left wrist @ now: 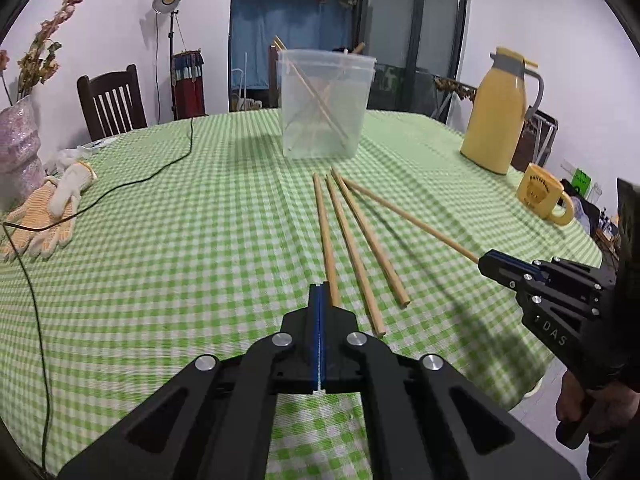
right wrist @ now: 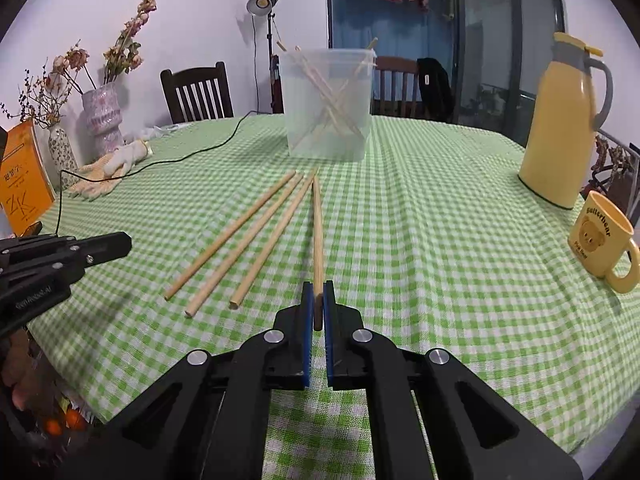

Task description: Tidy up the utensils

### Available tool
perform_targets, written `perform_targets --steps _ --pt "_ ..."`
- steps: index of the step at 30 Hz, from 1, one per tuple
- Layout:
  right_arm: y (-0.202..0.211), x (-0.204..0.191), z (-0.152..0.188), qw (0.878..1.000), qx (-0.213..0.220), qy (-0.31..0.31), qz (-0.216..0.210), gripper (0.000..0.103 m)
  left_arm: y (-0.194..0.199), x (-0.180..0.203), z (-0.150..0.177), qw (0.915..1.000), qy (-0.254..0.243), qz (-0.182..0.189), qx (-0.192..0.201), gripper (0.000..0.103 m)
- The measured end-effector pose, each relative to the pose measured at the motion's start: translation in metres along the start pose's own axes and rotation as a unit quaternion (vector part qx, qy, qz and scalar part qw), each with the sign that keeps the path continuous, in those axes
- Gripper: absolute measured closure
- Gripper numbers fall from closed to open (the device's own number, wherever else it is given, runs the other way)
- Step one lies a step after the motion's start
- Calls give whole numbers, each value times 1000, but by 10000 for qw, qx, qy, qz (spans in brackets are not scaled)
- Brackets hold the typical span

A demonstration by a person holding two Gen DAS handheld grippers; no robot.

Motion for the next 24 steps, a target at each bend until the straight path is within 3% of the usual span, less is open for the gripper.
perform_targets --steps 11,14,16,17,19,24 --pt "20 5 -8 9995 272 6 156 98 32 -10 -11 9994 139 123 294 103" --pt "21 6 -6 9995 273 -12 159 98 28 -11 -9 9985 281 366 292 103" --pt "18 7 -4 9997 211 -31 153 98 16 -7 -1 9974 305 657 17 103" --pt "16 7 -2 9998 167 -46 141 98 5 -3 6 9969 234 729 -205 95" --pt "16 6 0 9998 129 -55 113 98 -9 2 15 9967 85 695 -403 88" --pt "16 6 2 9998 138 -59 87 98 -37 10 18 9938 -3 825 -744 83"
Point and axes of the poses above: each gripper's, at about its wrist camera, not at the fingertips, and y roughly against the way its jaws point, x to its right, z to its underside, the point moved 5 cm from there along -y, roughly the way its jaws point, and after that the axes turned 7 degrees about z, right-handed, at the moved point
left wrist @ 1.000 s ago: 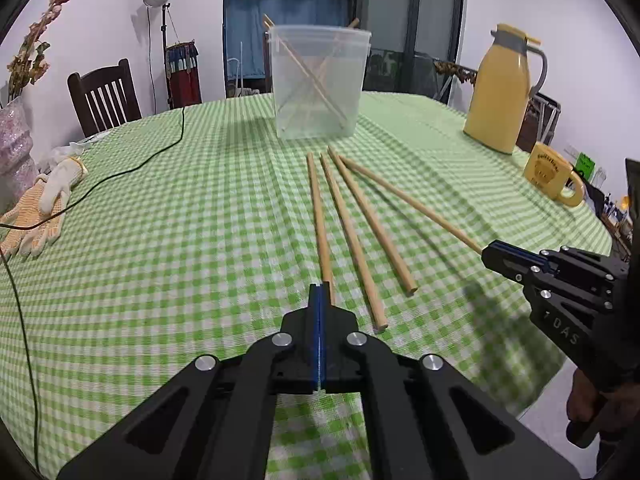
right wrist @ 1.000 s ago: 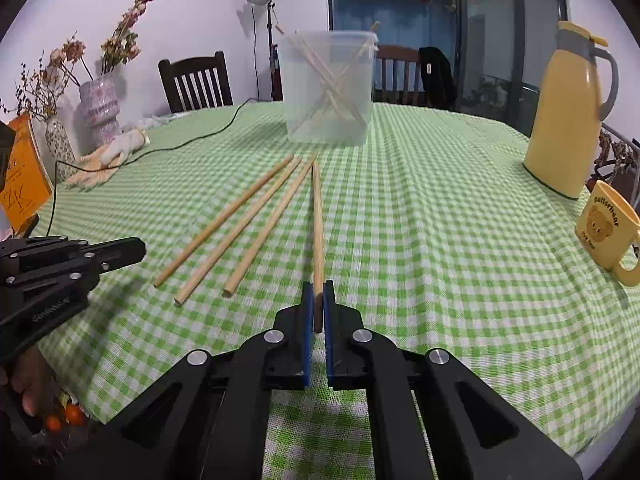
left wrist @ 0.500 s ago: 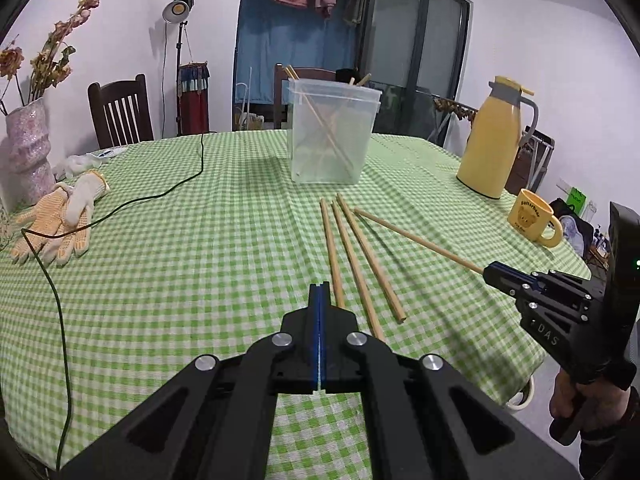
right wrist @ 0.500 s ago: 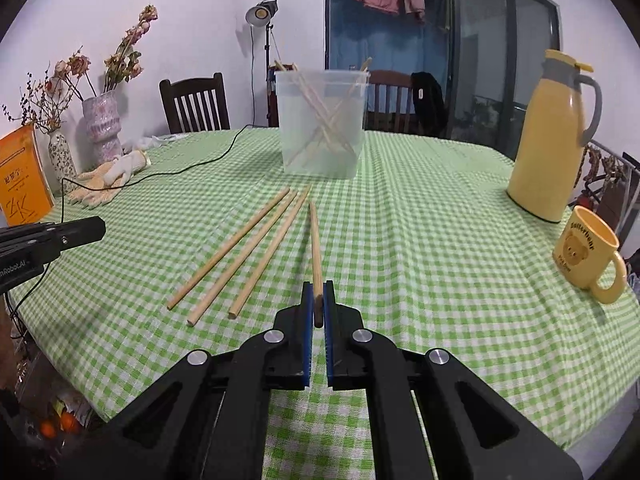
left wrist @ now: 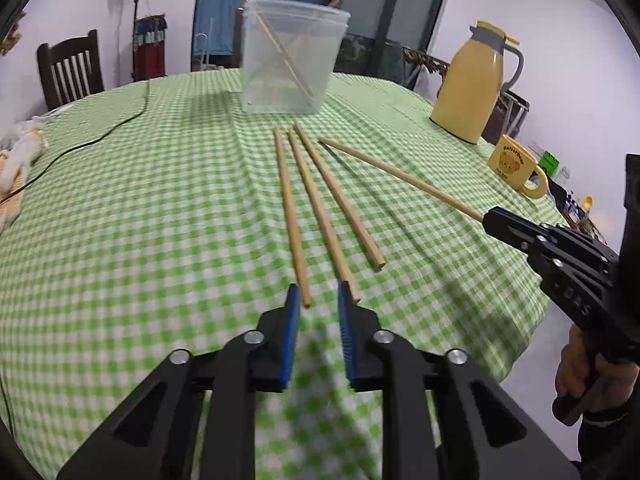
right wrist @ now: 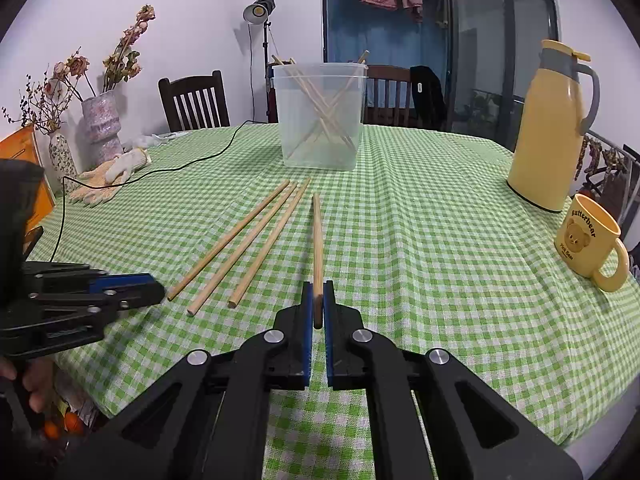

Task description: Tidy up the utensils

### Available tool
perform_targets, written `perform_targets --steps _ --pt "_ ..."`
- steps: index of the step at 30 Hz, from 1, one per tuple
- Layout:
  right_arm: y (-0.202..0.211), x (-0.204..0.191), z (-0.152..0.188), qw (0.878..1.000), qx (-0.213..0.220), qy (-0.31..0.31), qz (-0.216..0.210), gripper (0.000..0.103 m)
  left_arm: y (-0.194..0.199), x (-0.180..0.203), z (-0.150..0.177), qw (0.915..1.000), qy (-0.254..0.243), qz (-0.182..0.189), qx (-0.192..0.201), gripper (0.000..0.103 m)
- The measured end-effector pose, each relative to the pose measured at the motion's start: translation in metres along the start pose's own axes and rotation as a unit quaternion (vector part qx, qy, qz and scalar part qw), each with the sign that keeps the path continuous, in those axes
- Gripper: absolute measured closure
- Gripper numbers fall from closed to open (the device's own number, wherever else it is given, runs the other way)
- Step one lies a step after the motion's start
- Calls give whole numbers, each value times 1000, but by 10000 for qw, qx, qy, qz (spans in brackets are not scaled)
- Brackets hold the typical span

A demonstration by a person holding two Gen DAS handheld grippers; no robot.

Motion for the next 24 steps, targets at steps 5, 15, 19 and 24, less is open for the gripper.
perform_targets --steps 5,15,19,24 --pt "-7 5 3 9999 -82 -117 5 98 -24 3 -4 9993 -230 -205 -206 84" --pt "-17 13 6 9996 -192 -194 18 98 -27 -4 -8 9996 -142 -105 -202 84" --pt "-22 10 7 9995 -249 -177 -5 98 -29 0 -8 9990 -386 -121 -198 90" --pt "-21 11 7 9996 -231 -177 -20 98 -31 -2 -8 9987 -317 -379 -87 100"
Point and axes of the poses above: each gripper's, at about its wrist camera, not at the fingertips, and y roughly against the way its jaws point, x to its right, z to its underside, the point moved 5 cm from there along -y, roughly the way its jaws point, and after that the axes turned 7 degrees about z, right-handed, at the moved point
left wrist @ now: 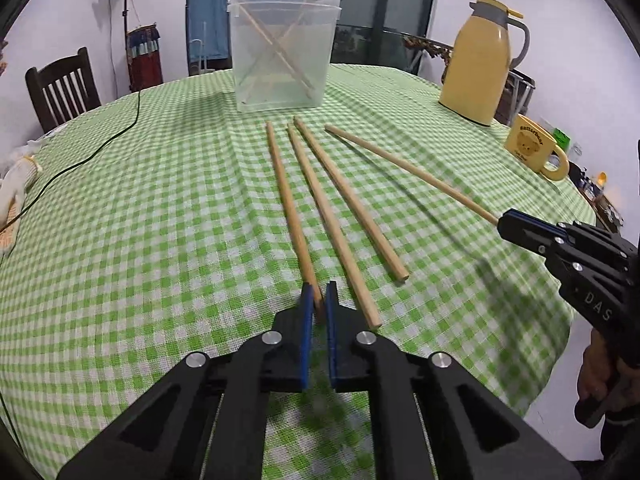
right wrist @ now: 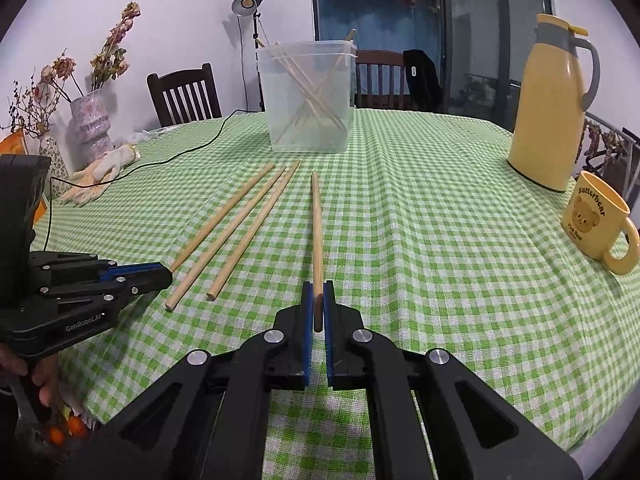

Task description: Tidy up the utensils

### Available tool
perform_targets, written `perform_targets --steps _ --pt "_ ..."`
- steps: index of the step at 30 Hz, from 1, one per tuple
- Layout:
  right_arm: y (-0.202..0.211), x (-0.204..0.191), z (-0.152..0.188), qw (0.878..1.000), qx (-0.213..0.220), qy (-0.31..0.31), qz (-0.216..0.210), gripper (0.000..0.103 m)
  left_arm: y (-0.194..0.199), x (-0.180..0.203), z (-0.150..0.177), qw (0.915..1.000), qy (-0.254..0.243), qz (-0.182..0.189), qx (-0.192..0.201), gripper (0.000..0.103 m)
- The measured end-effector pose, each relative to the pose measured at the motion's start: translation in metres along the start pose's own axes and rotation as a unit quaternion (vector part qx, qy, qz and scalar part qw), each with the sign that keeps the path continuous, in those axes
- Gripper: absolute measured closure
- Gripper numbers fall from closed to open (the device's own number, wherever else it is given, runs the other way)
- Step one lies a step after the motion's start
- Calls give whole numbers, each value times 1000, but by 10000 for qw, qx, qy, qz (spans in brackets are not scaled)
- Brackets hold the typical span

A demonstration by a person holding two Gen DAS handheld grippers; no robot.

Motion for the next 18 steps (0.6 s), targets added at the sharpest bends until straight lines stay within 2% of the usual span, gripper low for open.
perform_targets --steps 7,18 --pt "2 6 0 10000 29 -40 3 98 11 -5 -1 9998 207 -2 61 102" --pt "16 5 -8 9996 255 75 17 98 69 -7 -18 9973 251 -136 670 102"
Point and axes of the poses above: each gripper's, at about its wrist camera, not at the fingertips, and y roughly against the way its jaws point, x to its right, z to its underside, the point moved 5 cm from there along -y, roughly the way its jaws point, and after that the axes turned 7 degrees about z, right-handed, at the moved point
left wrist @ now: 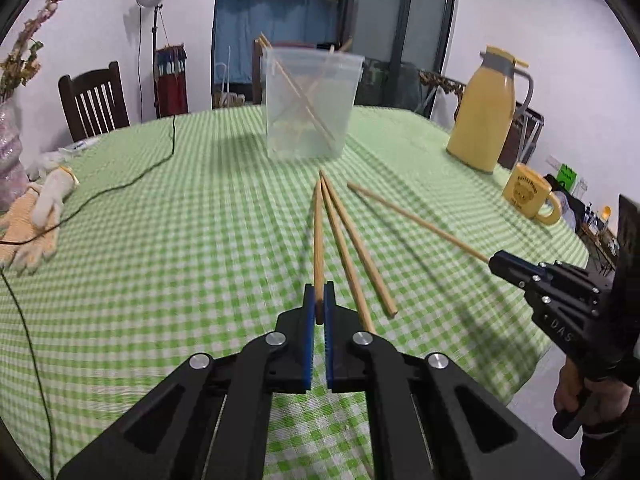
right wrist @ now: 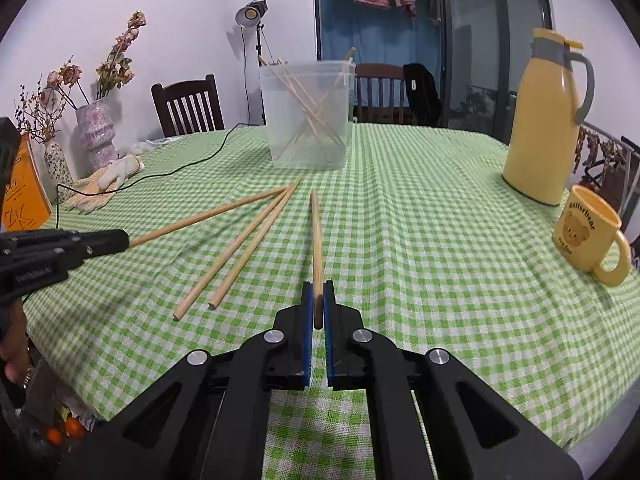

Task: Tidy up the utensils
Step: 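Lift both held chopsticks and carry them over the clear container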

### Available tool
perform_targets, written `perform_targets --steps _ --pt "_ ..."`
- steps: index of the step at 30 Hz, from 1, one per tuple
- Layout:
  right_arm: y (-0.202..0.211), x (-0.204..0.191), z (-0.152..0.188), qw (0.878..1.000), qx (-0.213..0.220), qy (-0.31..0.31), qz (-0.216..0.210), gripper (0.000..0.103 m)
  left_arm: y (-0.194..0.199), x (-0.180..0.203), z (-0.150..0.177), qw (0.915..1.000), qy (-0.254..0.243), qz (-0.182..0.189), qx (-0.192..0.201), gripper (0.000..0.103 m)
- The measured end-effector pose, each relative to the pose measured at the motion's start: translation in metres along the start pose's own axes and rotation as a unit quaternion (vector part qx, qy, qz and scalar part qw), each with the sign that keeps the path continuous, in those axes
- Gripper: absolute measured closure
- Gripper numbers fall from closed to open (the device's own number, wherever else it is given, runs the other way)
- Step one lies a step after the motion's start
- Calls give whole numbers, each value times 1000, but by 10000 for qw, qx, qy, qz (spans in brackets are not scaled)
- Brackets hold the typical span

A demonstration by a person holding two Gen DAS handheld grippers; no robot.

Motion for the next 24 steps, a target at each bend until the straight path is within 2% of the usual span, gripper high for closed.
perform_targets --steps 10,14,16,22,24 --pt "32 -1 -33 9985 466 272 96 98 51 0 -30 9987 -183 59 476 103" --pt "46 0 -48 9969 682 367 142 98 71 -6 -49 9974 -170 189 681 103" --pt "52 0 -54 9962 756 419 144 98 73 -8 -55 9971 -135 338 664 103" --pt "59 2 -74 9947 897 483 117 98 79 -13 -70 9966 -229 289 734 103" --pt "59 3 -78 9940 945 515 170 98 73 -15 -69 9970 -211 441 602 103"
Point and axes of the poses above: each gripper's, at about its wrist camera, not at the fingertips, and y roughly against the way its jaws point, x to its right, z to its underside, the point moved 5 cm from there along -y, roughly the way its jaws point, and after that the axes turned 7 degrees about z, right-handed, at the moved point
